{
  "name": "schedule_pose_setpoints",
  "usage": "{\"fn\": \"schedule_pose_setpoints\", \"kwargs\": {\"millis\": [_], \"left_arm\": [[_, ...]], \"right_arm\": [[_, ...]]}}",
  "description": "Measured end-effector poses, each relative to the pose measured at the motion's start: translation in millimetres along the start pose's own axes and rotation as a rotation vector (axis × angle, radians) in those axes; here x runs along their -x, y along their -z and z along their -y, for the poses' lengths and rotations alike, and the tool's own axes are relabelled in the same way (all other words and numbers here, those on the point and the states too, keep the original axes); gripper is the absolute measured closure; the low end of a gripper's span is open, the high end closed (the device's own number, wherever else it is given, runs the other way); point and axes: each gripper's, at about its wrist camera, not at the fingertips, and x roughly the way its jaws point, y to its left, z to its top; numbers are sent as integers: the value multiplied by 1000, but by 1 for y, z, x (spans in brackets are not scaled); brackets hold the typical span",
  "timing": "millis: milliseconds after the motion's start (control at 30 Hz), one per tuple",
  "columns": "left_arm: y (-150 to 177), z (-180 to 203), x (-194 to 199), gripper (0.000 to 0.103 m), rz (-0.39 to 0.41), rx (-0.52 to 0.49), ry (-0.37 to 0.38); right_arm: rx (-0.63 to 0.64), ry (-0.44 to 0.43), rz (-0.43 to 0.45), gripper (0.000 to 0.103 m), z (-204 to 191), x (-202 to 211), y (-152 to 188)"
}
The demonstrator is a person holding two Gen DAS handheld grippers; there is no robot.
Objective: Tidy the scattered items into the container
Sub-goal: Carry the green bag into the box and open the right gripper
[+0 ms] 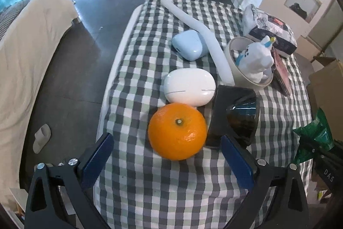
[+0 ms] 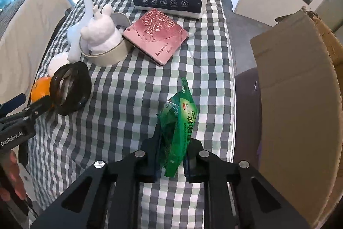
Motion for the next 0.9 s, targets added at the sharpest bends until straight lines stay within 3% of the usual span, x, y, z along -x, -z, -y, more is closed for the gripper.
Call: {"fn": "schedule_pose_setpoints", "kwargs": {"millis": [67, 133, 267, 367, 500, 567, 600, 633, 900], "left_arm": [[1, -2, -2, 12, -4, 11, 29], [3, -4, -8, 47, -35, 13, 46], [7, 4, -6, 47, -42, -47, 23], [8, 3, -1, 48, -48, -39, 49], [9, 7, 16, 49, -31, -62, 28], [10, 11, 28, 54, -17, -66, 34], [9, 13, 34, 79, -12, -69, 34], [7, 15, 40, 94, -11, -73, 32], [3, 25, 60, 94, 13, -78, 49]], "right_arm": [[-11, -4, 0, 87, 4, 1, 1], [-19, -5, 4, 87, 4, 4, 2], [-32, -17, 16, 87, 4, 12, -4], [-36, -26, 30, 87, 5, 19, -5], [-44, -43, 46, 87, 6, 32, -4], [-44, -52, 56, 87, 6, 40, -4], [-44, -55, 61, 87, 5, 43, -5], [-44, -60, 67, 87, 4, 46, -6], [-39, -92, 104, 88, 0, 71, -4]]}}
